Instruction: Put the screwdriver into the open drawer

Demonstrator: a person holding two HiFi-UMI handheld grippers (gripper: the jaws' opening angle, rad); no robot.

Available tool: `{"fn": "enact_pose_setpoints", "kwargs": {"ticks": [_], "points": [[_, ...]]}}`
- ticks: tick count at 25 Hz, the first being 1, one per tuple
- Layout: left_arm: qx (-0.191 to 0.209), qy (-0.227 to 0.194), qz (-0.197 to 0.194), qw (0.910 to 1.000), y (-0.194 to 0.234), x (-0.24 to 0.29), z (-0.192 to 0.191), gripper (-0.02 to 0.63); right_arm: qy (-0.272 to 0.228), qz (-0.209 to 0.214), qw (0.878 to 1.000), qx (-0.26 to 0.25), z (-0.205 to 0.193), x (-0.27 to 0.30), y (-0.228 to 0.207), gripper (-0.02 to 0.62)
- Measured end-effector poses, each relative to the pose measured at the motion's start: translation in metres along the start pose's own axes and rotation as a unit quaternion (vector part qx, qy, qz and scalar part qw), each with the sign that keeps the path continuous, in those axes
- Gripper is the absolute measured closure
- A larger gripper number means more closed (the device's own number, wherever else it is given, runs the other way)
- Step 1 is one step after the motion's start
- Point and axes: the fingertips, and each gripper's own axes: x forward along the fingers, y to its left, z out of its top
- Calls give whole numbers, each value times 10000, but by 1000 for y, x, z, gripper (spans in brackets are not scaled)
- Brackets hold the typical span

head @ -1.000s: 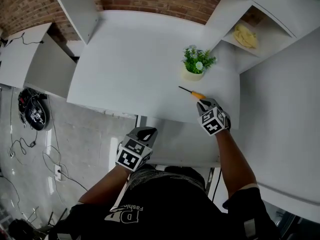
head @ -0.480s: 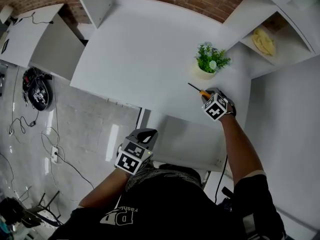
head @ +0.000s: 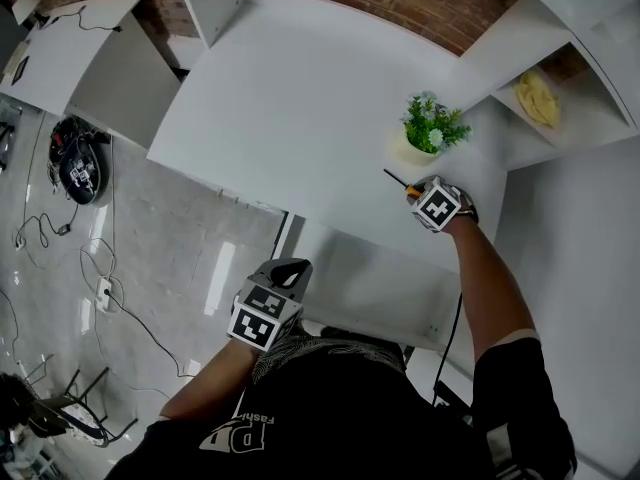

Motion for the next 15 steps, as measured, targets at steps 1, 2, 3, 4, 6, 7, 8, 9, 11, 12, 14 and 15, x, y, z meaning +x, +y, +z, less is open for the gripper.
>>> {"fn": "enact_pose_setpoints", "kwargs": {"ticks": [1, 2, 3, 4, 6, 7, 8, 9, 11, 12, 14, 15], "points": [[0, -10, -5, 10000, -1, -1, 0, 588, 15, -20, 10000, 2, 1, -1, -1, 503], [9, -18, -8, 10000, -1, -3, 0, 588, 44, -74, 10000, -43, 2, -5, -1, 506], [20, -26, -8, 10000, -1, -4, 0, 588, 72, -130, 9998, -102, 4, -8, -1, 506], [30, -34, -6, 10000, -1, -6, 0, 588, 83, -170, 9997, -143, 4, -10, -1, 508], [49, -55, -3, 10000, 1, -8, 0, 588, 47, -235, 9996, -142, 4, -15, 1, 509], [58, -65, -8, 10000, 1, -9, 1, 588, 10, -276, 9996, -116, 4, -18, 1, 509], [64, -74, -21, 9999, 1, -9, 1, 588, -33, -320, 9994, -82, 4, -22, 2, 509], [63, -84, -43, 9999, 1, -10, 2, 588, -80, -360, 9993, -50, 4, -26, 3, 511], [42, -101, -111, 9999, 0, -11, 4, 588, -159, -434, 9989, -5, 5, -36, 7, 511], [30, -108, -154, 9998, -1, -12, 5, 588, -181, -458, 9988, 10, 4, -41, 9, 511], [3, -130, -253, 9996, -4, -12, 8, 588, -221, -502, 9985, 22, 3, -51, 16, 512], [-8, -155, -304, 9994, -6, -12, 10, 588, -249, -531, 9983, 23, 2, -56, 19, 512]]}}
